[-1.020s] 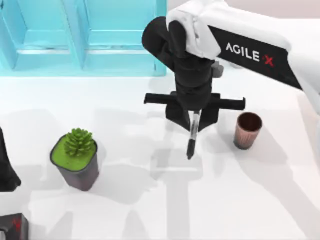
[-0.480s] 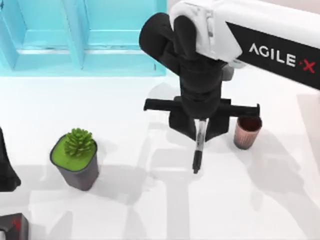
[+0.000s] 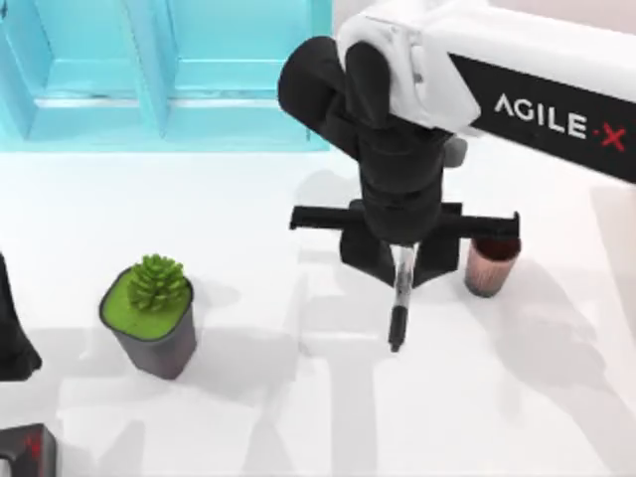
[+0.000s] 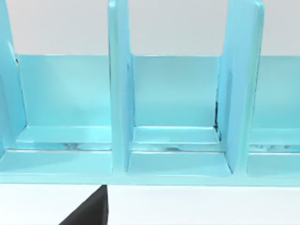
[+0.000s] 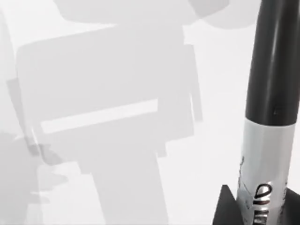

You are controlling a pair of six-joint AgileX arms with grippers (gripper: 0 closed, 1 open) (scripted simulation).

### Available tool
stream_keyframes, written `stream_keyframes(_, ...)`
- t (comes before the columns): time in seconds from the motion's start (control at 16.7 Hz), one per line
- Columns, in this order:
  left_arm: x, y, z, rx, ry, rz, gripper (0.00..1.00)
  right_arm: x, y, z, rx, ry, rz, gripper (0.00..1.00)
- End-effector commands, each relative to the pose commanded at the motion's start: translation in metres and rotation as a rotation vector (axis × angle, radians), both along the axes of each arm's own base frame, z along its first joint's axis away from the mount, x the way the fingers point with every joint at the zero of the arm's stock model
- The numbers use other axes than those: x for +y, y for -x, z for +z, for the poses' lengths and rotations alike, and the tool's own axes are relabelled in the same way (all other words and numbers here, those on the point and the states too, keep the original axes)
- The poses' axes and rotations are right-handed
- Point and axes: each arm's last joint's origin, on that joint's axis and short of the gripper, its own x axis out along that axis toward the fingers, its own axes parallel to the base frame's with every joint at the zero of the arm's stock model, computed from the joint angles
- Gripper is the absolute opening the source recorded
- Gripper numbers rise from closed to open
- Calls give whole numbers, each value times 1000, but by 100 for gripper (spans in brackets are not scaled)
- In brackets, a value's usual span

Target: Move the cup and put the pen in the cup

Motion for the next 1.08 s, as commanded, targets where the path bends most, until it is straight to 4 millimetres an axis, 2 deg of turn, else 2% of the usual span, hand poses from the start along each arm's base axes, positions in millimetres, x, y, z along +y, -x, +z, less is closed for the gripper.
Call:
stream_keyframes(0.18, 0, 0, 0, 0, 0, 0, 100, 0, 1, -17, -52, 32, 56, 0)
stream_keyframes(0.42, 0, 0, 0, 0, 0, 0, 100, 3, 3, -29, -261, 31, 168, 0)
stream_keyframes(0.78, 0, 0, 0, 0, 0, 0, 100, 6, 15, -30, -718, 50, 313, 0)
stream_keyframes(1.08, 0, 0, 0, 0, 0, 0, 100, -2, 39, -23, -1095, 121, 324, 0)
